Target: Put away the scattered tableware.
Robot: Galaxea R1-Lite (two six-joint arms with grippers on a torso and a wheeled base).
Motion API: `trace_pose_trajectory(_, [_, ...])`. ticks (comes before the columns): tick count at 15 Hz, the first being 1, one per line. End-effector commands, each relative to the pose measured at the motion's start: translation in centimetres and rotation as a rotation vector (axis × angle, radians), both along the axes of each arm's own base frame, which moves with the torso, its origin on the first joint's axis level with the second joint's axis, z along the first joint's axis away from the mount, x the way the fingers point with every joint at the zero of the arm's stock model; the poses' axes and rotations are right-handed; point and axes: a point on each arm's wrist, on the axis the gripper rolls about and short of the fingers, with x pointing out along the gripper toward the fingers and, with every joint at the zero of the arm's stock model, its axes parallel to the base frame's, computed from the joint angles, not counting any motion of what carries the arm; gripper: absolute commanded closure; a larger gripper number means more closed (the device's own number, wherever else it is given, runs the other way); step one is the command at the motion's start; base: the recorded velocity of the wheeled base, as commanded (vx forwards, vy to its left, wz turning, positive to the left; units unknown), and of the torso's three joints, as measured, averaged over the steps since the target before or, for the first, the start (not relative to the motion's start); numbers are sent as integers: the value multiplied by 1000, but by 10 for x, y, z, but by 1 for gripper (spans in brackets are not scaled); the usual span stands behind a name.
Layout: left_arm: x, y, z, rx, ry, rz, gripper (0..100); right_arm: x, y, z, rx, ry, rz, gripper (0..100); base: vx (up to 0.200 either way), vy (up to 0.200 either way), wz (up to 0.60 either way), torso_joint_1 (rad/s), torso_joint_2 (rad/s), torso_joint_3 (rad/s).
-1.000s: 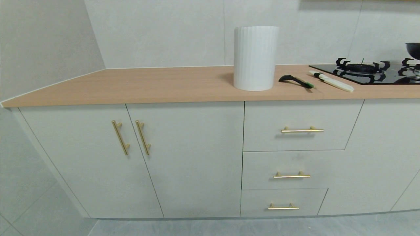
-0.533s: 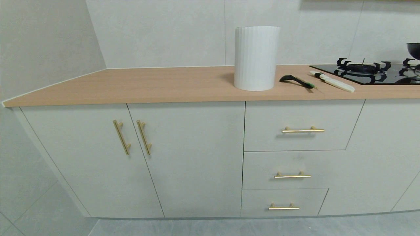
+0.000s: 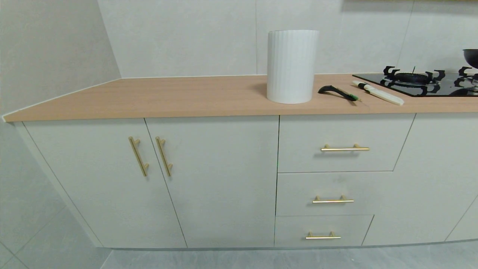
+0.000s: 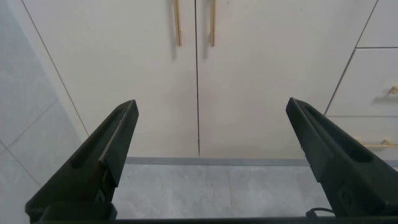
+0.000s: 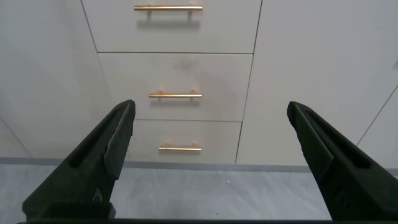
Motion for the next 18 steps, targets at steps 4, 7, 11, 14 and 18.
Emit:
trace_pose_trajectory(4, [0,0,0,0,0,1,0,27,4,41,97,221,281,0,0,0,0,0,0,0])
trace_pose_trajectory(7, [0,0,0,0,0,1,0,70,12,50,100,490,324,0,0,0,0,0,0,0])
trace_pose_trajectory(11, [0,0,0,0,0,1,0,151,27,64,68,714,361,0,0,0,0,0,0,0])
trace_pose_trajectory(14, [0,0,0,0,0,1,0,221,39,44,15,865,365,0,0,0,0,0,0,0])
trace_pose_trajectory(18, [0,0,0,0,0,1,0,301,50,5,3,859,308,0,0,0,0,0,0,0])
